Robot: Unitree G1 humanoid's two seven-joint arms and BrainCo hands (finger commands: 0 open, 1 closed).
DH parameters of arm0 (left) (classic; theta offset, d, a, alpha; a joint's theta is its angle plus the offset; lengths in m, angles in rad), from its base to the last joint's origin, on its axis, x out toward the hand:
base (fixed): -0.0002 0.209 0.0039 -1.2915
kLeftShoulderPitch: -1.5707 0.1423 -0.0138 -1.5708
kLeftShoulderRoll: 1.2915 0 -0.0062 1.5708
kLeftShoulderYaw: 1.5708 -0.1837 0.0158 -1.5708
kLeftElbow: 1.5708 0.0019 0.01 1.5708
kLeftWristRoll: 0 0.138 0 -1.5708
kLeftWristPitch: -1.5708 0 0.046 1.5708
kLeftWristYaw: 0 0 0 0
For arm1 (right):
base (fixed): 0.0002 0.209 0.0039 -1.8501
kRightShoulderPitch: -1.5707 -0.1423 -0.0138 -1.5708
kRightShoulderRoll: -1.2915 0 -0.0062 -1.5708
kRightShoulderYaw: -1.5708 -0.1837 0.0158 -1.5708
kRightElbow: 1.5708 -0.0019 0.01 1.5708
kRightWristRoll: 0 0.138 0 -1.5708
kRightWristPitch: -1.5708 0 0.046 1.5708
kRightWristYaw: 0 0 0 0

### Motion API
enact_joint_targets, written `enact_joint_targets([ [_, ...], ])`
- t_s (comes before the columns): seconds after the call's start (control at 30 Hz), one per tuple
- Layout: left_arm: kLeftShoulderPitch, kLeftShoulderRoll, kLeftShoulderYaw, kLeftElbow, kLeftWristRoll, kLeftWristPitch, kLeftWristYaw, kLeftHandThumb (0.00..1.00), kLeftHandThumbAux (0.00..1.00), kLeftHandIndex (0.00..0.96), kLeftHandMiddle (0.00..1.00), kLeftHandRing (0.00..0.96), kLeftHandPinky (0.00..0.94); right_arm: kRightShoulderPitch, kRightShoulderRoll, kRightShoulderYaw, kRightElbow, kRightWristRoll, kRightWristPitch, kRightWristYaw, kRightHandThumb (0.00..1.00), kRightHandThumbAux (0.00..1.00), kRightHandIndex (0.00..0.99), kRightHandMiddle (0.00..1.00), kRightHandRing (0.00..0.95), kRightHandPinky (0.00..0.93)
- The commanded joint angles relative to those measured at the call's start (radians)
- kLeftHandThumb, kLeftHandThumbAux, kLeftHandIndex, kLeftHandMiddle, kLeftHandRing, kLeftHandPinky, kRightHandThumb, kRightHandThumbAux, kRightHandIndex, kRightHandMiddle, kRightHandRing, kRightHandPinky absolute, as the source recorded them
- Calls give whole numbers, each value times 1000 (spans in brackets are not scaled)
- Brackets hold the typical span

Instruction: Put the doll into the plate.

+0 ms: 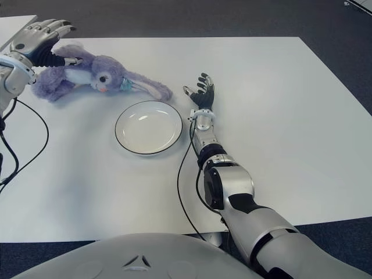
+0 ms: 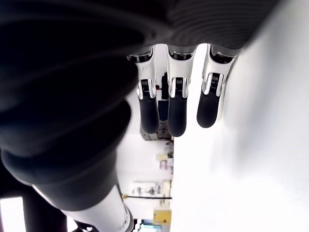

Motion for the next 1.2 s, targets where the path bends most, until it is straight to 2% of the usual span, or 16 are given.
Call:
enact_joint_targets([
  [0.03, -34, -35, -31, 72, 2, -34, -9, 242, 382, 0, 11, 29, 65, 207, 70, -12, 146, 19, 166, 4, 174, 924, 142, 202, 211, 221],
  [0.37, -73, -63, -43, 137, -9, -34, -35, 245, 378, 0, 15, 30, 64, 206, 69, -3, 146, 11, 173, -1, 140, 925, 137, 192, 203, 224],
  [0.67, -73, -97, -53, 176, -25, -34, -57, 263, 364, 0, 9, 25, 58, 207, 71, -3, 145, 15, 169, -2, 140, 931, 136, 196, 205, 216],
  [1.0, -76, -117, -57, 191, -32, -42, -89, 252, 351, 0, 4, 25, 62, 209, 71, -4, 144, 17, 163, -1, 179, 938, 141, 201, 209, 228],
  [1.2, -77, -130, -57, 201, -35, -42, -102, 263, 356, 0, 13, 39, 98, 211, 75, -6, 143, 21, 155, -4, 191, 940, 146, 209, 215, 235],
])
